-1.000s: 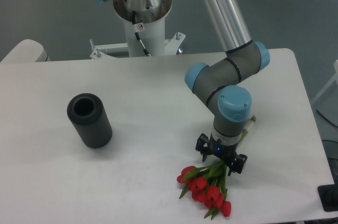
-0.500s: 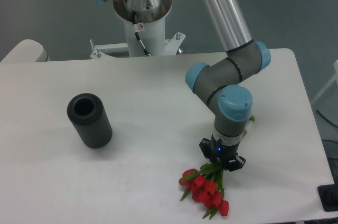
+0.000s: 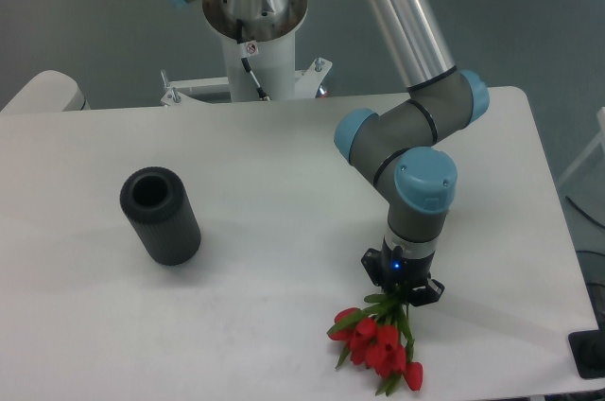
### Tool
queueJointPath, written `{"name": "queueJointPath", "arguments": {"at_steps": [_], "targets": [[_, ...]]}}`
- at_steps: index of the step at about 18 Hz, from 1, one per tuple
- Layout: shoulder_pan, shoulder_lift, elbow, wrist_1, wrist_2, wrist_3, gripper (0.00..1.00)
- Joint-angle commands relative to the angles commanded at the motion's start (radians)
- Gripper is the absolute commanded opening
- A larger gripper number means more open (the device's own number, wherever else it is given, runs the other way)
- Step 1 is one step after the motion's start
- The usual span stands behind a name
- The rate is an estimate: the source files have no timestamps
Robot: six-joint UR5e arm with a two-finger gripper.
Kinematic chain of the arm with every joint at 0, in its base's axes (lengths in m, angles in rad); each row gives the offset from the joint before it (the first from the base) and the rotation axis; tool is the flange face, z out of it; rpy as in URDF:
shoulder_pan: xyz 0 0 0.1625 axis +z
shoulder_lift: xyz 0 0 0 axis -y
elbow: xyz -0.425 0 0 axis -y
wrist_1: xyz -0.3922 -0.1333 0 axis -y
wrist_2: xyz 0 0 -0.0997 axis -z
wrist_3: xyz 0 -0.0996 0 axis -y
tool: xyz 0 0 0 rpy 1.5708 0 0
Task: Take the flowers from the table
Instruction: 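Lift the gripped tulip bundle up off the table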
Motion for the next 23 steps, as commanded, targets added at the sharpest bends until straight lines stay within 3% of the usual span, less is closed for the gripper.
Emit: {"name": "queueJointPath", "arguments": {"at_steps": [5, 8, 14, 20, 23], "targets": [[-0.002, 0.014, 0.000, -0.002, -0.006, 0.000, 0.16], [-0.002, 0.073, -0.009, -0.015, -0.035, -0.002, 0.16], [-0.002, 0.251, -0.023, -0.132, -0.248, -0.054, 0.16], [0.040, 0.363, -0.026, -0.205, -0.445, -0.144, 0.16], [0.057, 0.374, -0.022, -0.216, -0.506, -0.190, 0.16]]}}
